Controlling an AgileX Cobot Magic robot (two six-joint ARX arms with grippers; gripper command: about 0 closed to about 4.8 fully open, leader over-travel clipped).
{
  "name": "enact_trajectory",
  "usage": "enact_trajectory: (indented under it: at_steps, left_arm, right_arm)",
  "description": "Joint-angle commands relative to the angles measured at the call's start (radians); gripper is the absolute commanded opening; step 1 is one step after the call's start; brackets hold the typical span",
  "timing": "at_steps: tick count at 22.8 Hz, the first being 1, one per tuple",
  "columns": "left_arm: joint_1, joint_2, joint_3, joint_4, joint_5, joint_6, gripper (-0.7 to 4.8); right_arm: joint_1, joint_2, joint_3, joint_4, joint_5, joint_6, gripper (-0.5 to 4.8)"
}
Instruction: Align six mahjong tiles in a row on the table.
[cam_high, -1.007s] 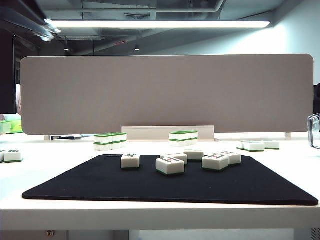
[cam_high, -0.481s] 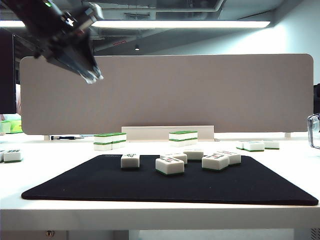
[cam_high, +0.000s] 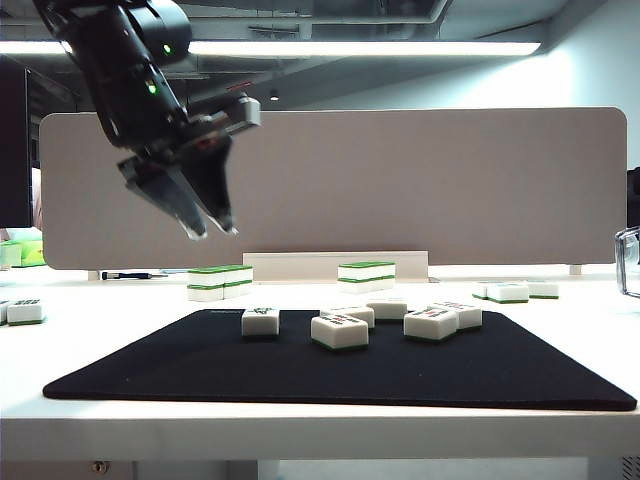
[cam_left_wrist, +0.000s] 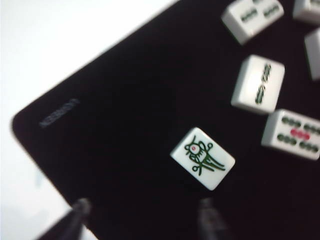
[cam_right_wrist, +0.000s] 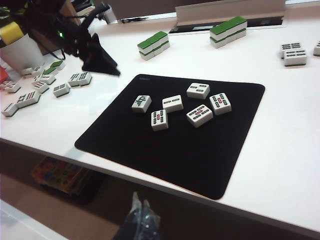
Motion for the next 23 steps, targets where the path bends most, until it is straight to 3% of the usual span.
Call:
enact_trajectory:
  at_steps: [1, 3, 8, 23]
  left_arm:
    - [-0.051, 0.029, 0.003, -0.009, -0.081, 0.167, 3.51]
    - [-0.092, 0.047, 0.003, -0.005, -0.118, 0.295, 3.51]
    - [-0.138, 0.103, 0.003, 0.004, -0.123, 0.483, 3.52]
    - [-0.143, 0.198, 0.002, 0.089, -0.094, 0.508, 3.37]
  right_arm:
    - [0.001, -0.011, 0.002, 0.013, 0.007, -0.001, -0.01]
    - [0.001, -0.011, 0.002, 0.013, 0.007, -0.001, -0.01]
    - [0.002, -0.011, -0.008, 0.013, 0.007, -0.001, -0.01]
    - [0.001, -0.011, -0.008, 0.013, 0.007, -0.001, -0.01]
